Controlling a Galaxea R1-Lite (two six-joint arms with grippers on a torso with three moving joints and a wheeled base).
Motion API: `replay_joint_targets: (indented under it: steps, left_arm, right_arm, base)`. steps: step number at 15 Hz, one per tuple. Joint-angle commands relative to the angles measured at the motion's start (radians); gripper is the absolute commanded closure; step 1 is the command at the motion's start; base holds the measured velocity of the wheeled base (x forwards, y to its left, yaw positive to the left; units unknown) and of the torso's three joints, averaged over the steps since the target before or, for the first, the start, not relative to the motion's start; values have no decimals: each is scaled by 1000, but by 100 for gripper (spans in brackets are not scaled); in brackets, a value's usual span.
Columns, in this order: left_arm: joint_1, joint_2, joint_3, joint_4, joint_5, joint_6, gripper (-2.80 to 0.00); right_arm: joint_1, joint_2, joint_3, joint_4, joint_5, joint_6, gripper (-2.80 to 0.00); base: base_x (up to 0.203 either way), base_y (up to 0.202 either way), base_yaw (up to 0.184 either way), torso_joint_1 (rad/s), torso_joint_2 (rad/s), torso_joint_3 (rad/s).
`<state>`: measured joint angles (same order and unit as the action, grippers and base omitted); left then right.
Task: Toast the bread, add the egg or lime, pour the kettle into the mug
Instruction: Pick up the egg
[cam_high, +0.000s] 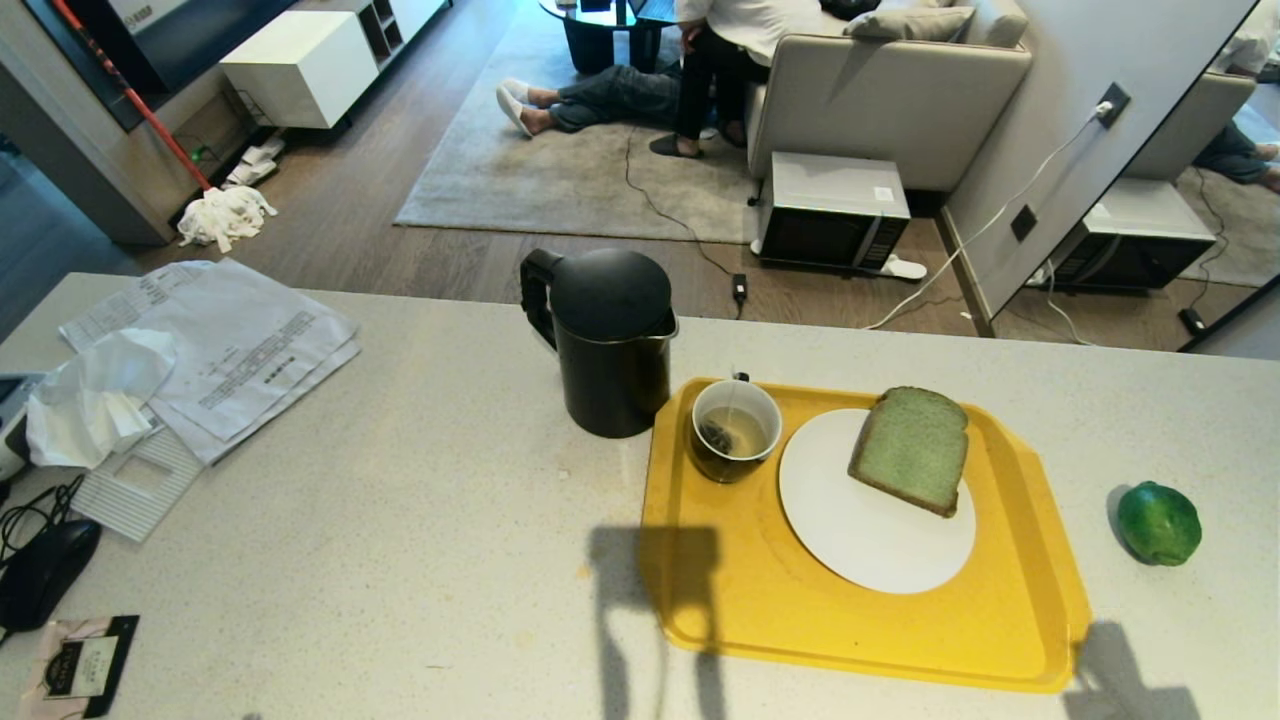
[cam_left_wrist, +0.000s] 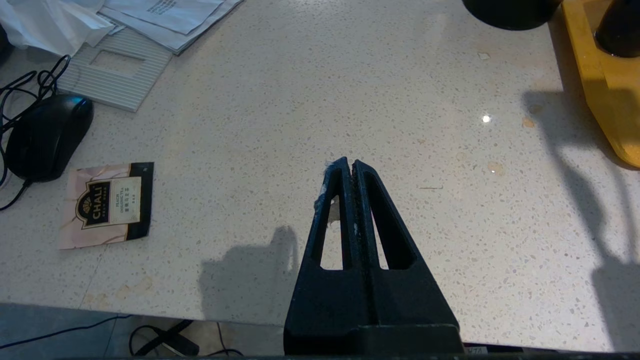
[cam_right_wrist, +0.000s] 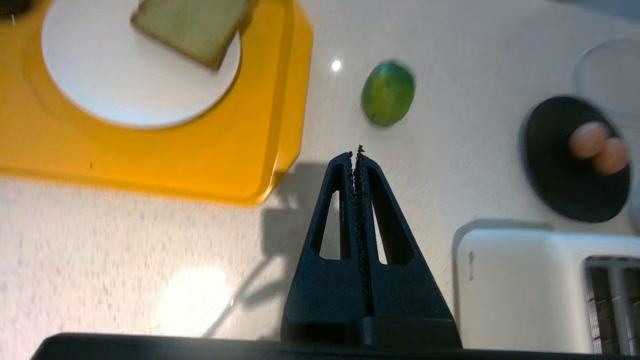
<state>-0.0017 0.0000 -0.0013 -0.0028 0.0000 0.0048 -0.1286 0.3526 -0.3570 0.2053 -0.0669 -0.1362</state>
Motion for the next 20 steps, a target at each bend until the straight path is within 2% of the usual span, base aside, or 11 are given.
replay_joint_targets:
  steps: [1,3,4,6,14,17,20]
  left_arm:
    - [0,2,1,0,0,0,0]
    - [0,2,0,0,0,0,0]
    - [0,2,0,0,0,0,0]
    - [0,2,0,0,0,0,0]
    - [0,2,0,0,0,0,0]
    - [0,2,0,0,0,0,0]
    - [0,2,0,0,0,0,0]
  right_arm:
    - [72,-72,196,-66,-3,-3,0]
    - [137,-126,338,-252,33,-2,0]
    - [136,-158,357,-283,64,-5,0]
    - [129,-211,353,-194,113,-12,0]
    - [129,-353,358,-204,104,7,0]
    - [129,-353,358,-204,98,70,0]
    - [129,-353,358,-205,96,79,0]
  base:
    - [0,0,0,0,0,0]
    - [0,0,0,0,0,0]
    - [0,0,0,0,0,0]
    - [0,0,0,0,0,0]
    - [0,0,0,0,0,0]
    - [0,0,0,0,0,0]
    - [0,0,0,0,0,0]
